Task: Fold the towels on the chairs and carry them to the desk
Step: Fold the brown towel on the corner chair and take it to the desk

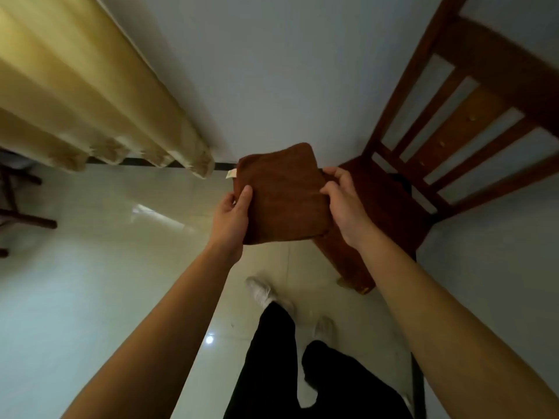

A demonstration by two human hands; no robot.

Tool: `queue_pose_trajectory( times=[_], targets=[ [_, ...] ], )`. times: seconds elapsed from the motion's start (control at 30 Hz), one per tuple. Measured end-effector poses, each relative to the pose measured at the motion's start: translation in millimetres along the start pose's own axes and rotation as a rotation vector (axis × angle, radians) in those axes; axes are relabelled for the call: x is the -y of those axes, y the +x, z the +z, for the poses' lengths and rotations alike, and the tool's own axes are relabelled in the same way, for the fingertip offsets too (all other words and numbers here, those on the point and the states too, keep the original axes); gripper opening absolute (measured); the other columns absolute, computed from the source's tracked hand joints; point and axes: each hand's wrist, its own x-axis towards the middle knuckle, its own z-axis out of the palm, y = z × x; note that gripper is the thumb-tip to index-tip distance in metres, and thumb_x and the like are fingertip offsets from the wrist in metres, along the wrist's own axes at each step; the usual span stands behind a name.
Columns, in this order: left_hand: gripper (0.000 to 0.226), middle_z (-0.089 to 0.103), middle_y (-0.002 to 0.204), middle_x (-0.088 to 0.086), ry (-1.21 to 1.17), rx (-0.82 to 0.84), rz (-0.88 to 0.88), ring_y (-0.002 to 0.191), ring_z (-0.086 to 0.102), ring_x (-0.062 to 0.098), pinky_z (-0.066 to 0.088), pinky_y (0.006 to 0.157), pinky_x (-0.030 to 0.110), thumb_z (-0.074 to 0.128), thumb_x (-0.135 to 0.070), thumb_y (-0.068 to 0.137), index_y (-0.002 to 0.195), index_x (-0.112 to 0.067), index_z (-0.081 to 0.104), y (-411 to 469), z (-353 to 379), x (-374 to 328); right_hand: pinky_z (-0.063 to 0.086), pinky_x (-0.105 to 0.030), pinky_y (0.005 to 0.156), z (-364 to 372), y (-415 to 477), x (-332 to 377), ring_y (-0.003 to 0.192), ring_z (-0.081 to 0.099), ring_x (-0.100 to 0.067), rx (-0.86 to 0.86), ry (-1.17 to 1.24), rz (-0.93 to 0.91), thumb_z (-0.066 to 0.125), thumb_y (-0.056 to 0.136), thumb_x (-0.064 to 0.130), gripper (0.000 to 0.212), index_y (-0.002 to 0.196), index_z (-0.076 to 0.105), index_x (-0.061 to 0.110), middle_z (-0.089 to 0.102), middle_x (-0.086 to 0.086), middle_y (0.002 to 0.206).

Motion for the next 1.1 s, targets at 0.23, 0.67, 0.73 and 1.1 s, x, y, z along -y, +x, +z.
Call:
queue_pose_trajectory(
  times=[0.23, 0.67, 0.73, 1.1],
  targets=[
    [0.050, 0.052, 0.133, -0.005, 0.026, -0.455, 0.430, 0.118, 0.055, 0.009, 0.047, 0.099, 0.024, 0.048, -0.035, 0.102, 0.147, -0.024, 0.029, -139, -170, -59, 0.035, 0.000, 0.094, 171, -109, 90, 0.106, 0.048, 0.026, 0.443, -0.346, -0.408, 0.033, 0.100, 0.004, 0.053, 0.137, 0.056, 0.033, 0.050, 0.030, 0.125],
    [0.063, 0.018, 0.161, -0.016, 0.045, -1.292, 0.612, 0.144, 0.024, -0.001, 0.020, 0.121, 0.029, 0.043, -0.024, 0.105, 0.154, -0.041, 0.008, -459, -587, 46, 0.040, -0.042, 0.113, 606, -445, 14, 0.127, 0.054, -0.010, 1.244, -0.454, -0.838, 0.054, 0.094, 0.039, 0.044, 0.137, 0.051, 0.047, 0.058, 0.007, 0.137],
    [0.050, 0.033, 0.155, -0.015, 0.017, -1.339, 0.593, 0.140, 0.033, -0.001, 0.027, 0.119, 0.027, 0.041, -0.021, 0.105, 0.151, -0.037, 0.030, -509, -642, 73, 0.040, -0.026, 0.108, 657, -509, -7, 0.117, 0.055, -0.001, 1.331, -0.439, -0.877, 0.053, 0.100, 0.025, 0.039, 0.132, 0.059, 0.045, 0.059, 0.007, 0.125],
    [0.041, 0.041, 0.144, -0.021, -0.207, -1.847, 0.375, 0.128, 0.037, -0.015, 0.026, 0.097, -0.005, 0.040, -0.021, 0.106, 0.146, -0.022, 0.044, -690, -845, 220, 0.034, -0.003, 0.092, 891, -777, -149, 0.107, 0.049, 0.001, 1.927, -0.501, -1.025, 0.047, 0.104, 0.018, 0.032, 0.127, 0.067, 0.029, 0.052, 0.022, 0.111]
  ],
)
